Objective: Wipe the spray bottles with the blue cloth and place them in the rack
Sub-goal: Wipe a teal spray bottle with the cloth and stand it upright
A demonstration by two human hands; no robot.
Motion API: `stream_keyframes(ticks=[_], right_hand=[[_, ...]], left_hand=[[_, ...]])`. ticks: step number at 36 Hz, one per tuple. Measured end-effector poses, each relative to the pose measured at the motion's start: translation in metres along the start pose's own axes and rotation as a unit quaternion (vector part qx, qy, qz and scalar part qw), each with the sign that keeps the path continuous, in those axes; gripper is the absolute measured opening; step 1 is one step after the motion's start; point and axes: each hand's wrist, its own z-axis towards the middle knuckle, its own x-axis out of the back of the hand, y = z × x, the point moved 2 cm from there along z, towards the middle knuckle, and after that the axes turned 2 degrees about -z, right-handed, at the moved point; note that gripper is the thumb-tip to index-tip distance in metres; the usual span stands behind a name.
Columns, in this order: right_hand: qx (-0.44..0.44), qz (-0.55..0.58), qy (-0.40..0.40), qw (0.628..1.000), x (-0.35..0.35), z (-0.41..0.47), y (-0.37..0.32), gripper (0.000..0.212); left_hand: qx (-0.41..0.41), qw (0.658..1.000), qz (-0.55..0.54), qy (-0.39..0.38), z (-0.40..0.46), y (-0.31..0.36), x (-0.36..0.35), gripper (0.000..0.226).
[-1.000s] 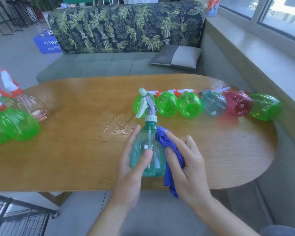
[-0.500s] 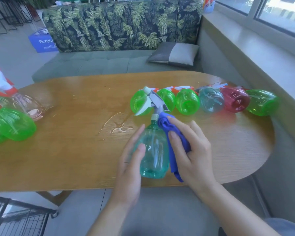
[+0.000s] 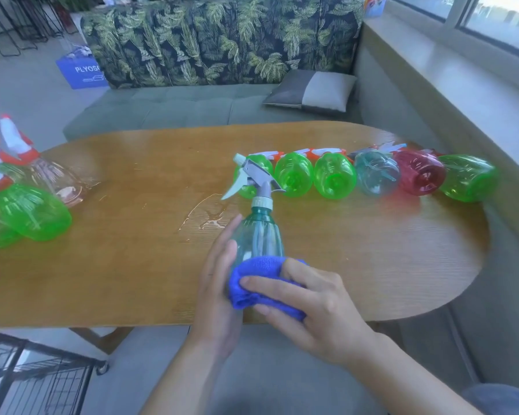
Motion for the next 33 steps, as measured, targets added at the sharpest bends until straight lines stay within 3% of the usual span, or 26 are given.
stream_keyframes(ticks=[5,10,14,20,25,30,33], right_hand=[[-0.117,0.058,0.124,0.984,0.015,0.008,0.007,0.027],[-0.22,0.111,0.139,0.959,0.014,0.013,0.022,0.03],[-0.203,0.069,0.099,0.972,0.002,0.008,0.017,0.032],[-0.073,0.026,0.011,0.997,-0.016,-0.007,-0.004,0.03],[-0.01,0.017,-0.032,0.999,-0.021,-0.01,-0.01,0.029],[-0.114,0.083,0.103,0.985,-0.002,-0.002,-0.003,0.032],[-0.196,0.093,0.126,0.968,0.004,0.005,0.012,0.027]], left_hand=[[0.006,1.0,0.001,-0.022,0.003,-0.003,-0.003,0.041],[0.016,0.998,0.019,-0.054,0.001,-0.004,-0.008,0.042],[0.019,0.999,0.017,-0.041,0.001,-0.008,-0.007,0.043],[0.024,0.999,-0.018,0.022,0.003,-0.004,0.006,0.048],[0.02,0.999,-0.027,0.016,0.005,0.004,0.008,0.049],[0.001,1.0,-0.026,0.005,0.001,0.008,0.0,0.07],[0.009,1.0,-0.009,-0.017,0.001,0.003,-0.001,0.082]])
